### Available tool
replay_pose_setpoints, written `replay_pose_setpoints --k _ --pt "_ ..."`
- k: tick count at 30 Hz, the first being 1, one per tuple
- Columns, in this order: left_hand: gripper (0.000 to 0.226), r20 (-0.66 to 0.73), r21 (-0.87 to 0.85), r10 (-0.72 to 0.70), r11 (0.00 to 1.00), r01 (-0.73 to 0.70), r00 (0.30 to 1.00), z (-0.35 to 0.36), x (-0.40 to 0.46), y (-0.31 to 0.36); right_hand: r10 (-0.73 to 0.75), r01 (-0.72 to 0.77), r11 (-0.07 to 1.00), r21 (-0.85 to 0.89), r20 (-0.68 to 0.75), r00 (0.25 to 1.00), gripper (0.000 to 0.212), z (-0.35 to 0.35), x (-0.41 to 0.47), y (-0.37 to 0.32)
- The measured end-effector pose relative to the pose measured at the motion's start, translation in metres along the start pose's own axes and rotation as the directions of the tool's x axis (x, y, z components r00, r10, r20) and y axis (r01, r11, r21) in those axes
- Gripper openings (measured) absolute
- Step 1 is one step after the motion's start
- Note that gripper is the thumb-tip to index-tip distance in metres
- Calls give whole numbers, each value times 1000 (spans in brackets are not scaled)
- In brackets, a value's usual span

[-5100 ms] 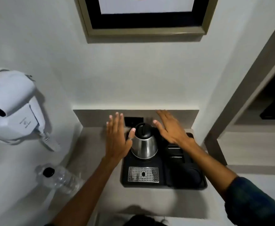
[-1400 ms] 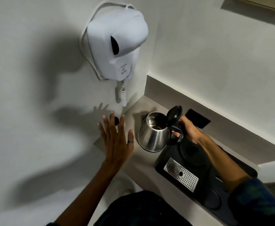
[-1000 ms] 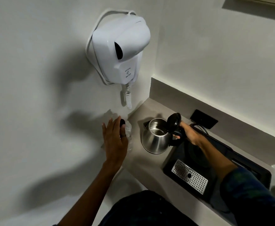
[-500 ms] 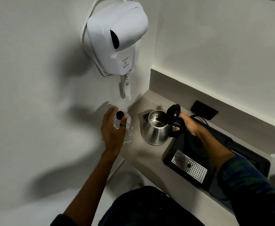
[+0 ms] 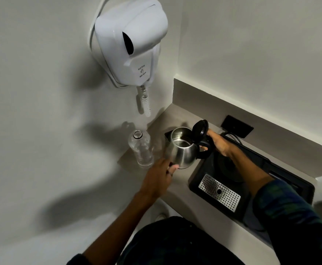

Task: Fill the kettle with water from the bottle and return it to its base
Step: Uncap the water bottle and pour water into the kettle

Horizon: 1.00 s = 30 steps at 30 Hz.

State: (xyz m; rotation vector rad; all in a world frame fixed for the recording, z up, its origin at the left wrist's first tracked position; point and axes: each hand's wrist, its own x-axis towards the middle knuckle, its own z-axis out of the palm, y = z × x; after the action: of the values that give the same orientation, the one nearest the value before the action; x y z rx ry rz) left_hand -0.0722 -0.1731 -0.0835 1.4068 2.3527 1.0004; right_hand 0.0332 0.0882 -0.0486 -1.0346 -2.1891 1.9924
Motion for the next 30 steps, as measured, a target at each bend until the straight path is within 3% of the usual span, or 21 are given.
replay_pose_setpoints --k 2,3,4,6,9,12,15,17,19,21,23,25,28,30 --pt "57 314 114 -245 969 220 917 28 -10 -15 3 -3 1000 9 5 1000 53 -1 -1 0" --pt "70 394 189 -335 941 282 856 36 -13 -22 2 -2 1000 14 6 1000 56 -1 -1 1" --pt "79 432 247 -385 920 304 815 43 -14 -25 -2 1 1000 15 3 1000 58 -1 -1 1" --pt "87 432 345 -412 897 275 802 53 -14 -27 -8 8 1000 14 -1 1000 55 -2 0 1" --pt "91 391 440 -402 872 215 828 63 -7 -29 3 -3 1000 0 17 1000 71 -4 0 4" --pt "89 295 342 -419 886 314 859 62 -5 -31 -8 9 1000 -14 35 999 87 -5 3 5" --pt "63 -83 45 -486 870 490 870 52 -23 -36 -4 5 1000 -29 47 999 64 -8 6 7" --pt "71 -412 -157 -468 882 445 782 43 -34 -45 1 1 1000 -22 67 998 55 -10 8 11" --pt "96 -587 -276 -493 867 414 642 29 -29 -55 -12 13 1000 -27 67 998 53 -10 9 13" --pt "117 -520 -430 -580 812 394 627 13 -11 -61 -12 14 1000 -25 70 998 55 -10 11 14" --pt "120 -399 -539 -598 766 350 695 0 12 -63 -8 10 1000 -28 75 997 56 -10 12 15" --pt "117 -337 -556 -592 753 353 732 -7 30 -64 -8 10 1000 -22 80 997 57 -10 12 15" --pt "103 -339 -533 -595 760 373 728 -9 43 -65 -6 8 1000 -25 65 998 70 -9 13 16" --pt "90 -356 -513 -590 772 376 724 -9 47 -63 -7 8 1000 -20 48 999 68 -9 10 15"
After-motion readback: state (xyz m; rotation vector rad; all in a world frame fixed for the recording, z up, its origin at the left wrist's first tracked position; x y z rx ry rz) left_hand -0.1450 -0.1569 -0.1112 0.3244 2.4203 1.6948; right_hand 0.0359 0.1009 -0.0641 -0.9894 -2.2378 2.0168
